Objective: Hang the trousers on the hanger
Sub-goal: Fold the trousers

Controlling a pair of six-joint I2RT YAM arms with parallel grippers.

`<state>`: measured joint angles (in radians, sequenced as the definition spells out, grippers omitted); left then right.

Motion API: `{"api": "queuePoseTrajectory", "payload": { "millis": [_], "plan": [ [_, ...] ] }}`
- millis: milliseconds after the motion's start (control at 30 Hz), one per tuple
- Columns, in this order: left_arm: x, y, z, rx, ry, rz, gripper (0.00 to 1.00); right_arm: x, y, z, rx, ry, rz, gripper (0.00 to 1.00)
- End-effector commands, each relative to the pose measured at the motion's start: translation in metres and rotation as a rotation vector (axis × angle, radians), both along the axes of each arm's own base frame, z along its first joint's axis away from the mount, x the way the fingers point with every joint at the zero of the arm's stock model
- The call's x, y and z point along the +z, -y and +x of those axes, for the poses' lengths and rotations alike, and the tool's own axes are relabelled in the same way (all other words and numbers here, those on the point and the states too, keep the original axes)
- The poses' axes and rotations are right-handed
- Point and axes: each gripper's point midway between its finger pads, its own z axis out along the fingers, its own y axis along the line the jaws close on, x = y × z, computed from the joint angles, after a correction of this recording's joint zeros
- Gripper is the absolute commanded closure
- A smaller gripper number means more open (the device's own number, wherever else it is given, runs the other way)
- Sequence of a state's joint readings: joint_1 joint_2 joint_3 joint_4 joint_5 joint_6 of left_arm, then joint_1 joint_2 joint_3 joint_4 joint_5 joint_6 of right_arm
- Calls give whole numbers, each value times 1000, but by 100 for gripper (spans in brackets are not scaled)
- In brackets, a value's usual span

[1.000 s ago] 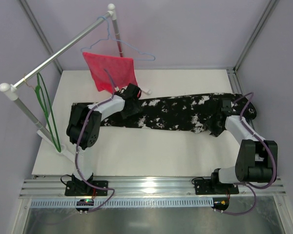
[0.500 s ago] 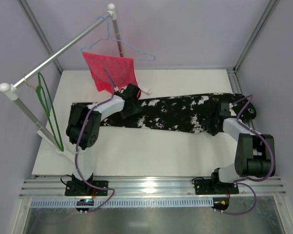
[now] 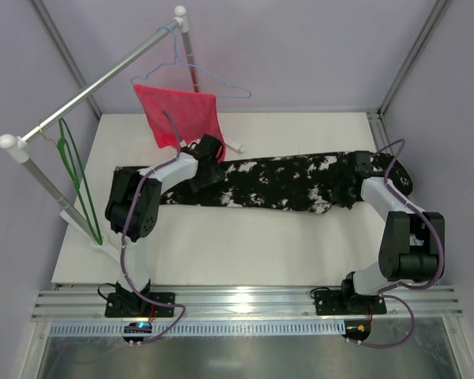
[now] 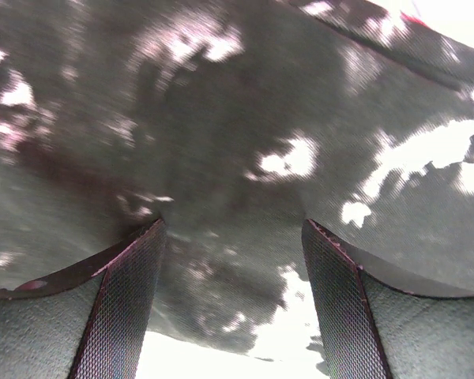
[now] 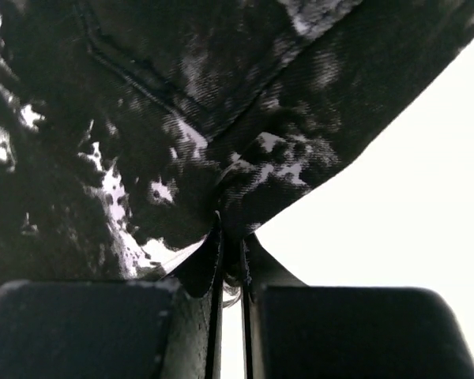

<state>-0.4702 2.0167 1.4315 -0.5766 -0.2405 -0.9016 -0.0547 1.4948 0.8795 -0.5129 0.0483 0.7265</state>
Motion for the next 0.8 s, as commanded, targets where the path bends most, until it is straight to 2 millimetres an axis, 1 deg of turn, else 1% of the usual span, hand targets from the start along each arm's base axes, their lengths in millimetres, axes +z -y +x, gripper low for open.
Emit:
{"api": "queuePoseTrajectory", "payload": {
  "millis": [0,33,67,133,167,200,267,333,400,433,467,533,600,633,667,700,733,767],
  "plan": [
    [-41,-78,-39,75,-206,225,27,2,14,-41,80,-161,-91,96],
    [-42,-80,-40,82,-209,222,27,-1,13,-46,86,-182,-89,96],
    [-43,-83,-40,86,-213,223,27,-8,11,-58,101,-234,-76,96],
    [-45,-89,-41,92,-222,230,28,-17,7,-75,143,-303,-67,86],
    [-45,-89,-41,90,-223,231,28,-19,7,-81,154,-329,-74,79],
    [-44,-90,-42,91,-223,233,28,-24,8,-86,162,-367,-83,70],
    [-42,-89,-41,88,-214,222,27,-25,8,-88,164,-380,-94,67],
    [-38,-86,-40,85,-197,205,27,-21,3,-81,178,-338,-71,64],
    [-34,-84,-39,78,-192,188,27,-11,-4,-69,193,-269,-43,62],
    [-31,-83,-40,68,-191,186,27,-6,-6,-66,201,-252,-33,61],
    [-25,-81,-38,59,-176,177,27,2,-6,-58,208,-224,-33,60],
    [-17,-78,-37,27,-154,165,27,13,-9,-50,214,-185,-25,60],
    [-7,-68,-37,-7,-122,130,26,22,-16,-36,231,-134,10,58],
    [-3,-65,-37,-22,-114,125,26,20,-18,-29,238,-119,21,58],
    [6,-62,-37,-35,-94,121,26,20,-19,-23,238,-110,22,57],
    [9,-56,-40,-59,-84,128,26,17,-19,-19,234,-108,23,58],
    [14,-54,-41,-71,-71,138,25,13,-18,-10,228,-81,20,57],
    [18,-51,-41,-83,-59,145,25,1,-18,-12,215,-104,26,57]
  ]
}}
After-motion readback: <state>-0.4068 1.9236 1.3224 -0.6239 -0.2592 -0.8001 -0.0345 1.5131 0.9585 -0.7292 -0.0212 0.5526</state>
